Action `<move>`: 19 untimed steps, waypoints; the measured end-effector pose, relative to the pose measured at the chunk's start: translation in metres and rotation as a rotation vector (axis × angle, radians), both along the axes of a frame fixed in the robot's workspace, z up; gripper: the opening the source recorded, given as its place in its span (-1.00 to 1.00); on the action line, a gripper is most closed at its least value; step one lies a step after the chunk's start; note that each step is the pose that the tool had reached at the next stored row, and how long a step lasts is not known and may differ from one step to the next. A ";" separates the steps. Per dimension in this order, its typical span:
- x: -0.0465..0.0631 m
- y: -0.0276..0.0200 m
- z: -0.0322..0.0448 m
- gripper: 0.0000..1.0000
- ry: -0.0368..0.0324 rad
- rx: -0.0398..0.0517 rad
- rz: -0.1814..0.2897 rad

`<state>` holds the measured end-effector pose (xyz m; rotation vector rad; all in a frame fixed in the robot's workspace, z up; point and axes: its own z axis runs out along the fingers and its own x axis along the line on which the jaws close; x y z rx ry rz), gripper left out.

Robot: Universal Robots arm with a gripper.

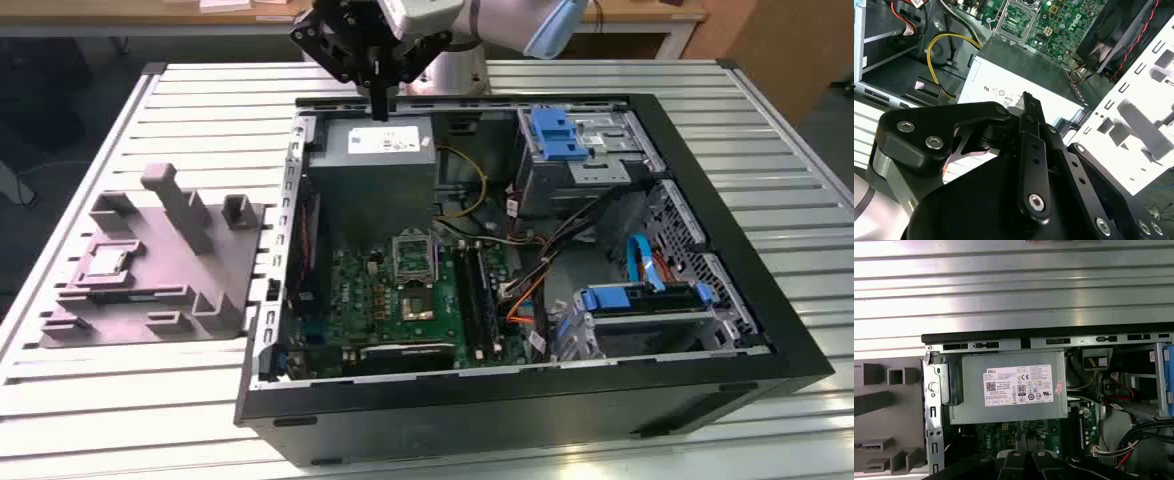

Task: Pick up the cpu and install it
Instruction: 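Reach for the cpu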

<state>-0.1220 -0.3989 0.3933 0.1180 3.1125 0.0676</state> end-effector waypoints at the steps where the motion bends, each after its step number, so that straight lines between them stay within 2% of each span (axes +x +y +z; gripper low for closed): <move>1: 0.000 0.0000 0.0000 -0.79 0.0000 0.0000 0.000; 19: -0.004 0.0000 0.0000 -0.79 0.0000 0.0000 0.000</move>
